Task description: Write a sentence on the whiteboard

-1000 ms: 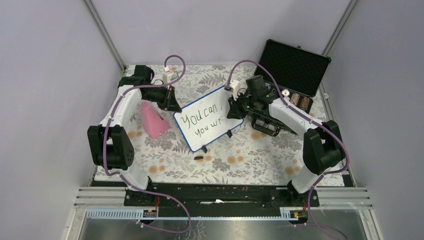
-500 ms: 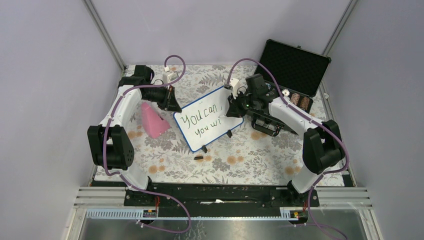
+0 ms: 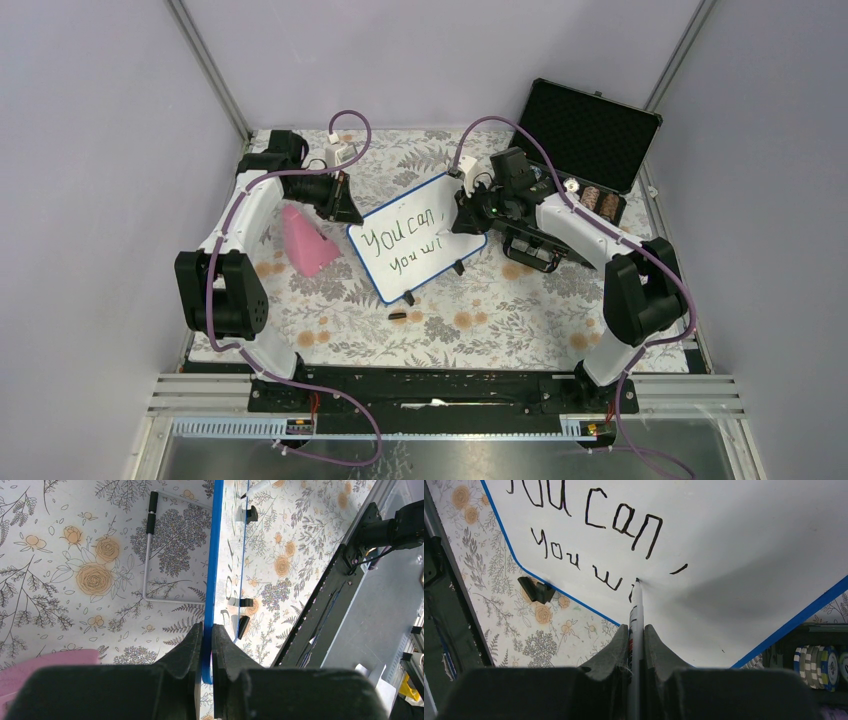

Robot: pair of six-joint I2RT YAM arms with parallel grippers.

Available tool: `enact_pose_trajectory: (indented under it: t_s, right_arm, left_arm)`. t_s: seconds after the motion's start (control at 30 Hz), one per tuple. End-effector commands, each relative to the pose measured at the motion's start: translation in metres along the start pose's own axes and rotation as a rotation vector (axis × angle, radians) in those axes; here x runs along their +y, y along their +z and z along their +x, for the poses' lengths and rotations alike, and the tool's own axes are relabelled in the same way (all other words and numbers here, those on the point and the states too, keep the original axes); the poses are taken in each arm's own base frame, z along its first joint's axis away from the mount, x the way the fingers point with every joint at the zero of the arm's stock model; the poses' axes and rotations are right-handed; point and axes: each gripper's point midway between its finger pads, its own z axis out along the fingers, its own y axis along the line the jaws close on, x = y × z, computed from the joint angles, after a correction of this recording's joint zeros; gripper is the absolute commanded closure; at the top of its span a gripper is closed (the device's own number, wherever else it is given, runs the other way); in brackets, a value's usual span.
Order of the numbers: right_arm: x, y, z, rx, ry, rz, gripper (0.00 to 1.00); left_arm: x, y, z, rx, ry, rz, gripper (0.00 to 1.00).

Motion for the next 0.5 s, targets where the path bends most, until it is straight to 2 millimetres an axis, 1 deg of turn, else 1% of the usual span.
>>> enact_pose_trajectory:
  t_s: [0.0, 0.47]
  right_arm:
    - [-0.0080, 0.0030, -0.0146, -0.028, -0.031, 0.037, 1.00]
    - [-0.0096, 0.0048, -0.0087, -0.010, -0.044, 0.058, 1.00]
  left_arm:
    - [0.0063, -0.0024, -0.0037, 0.001, 0.064, -0.061, 1.00]
    - [0.0070, -0.0019, -0.0044, 0.000, 0.061, -0.061, 1.00]
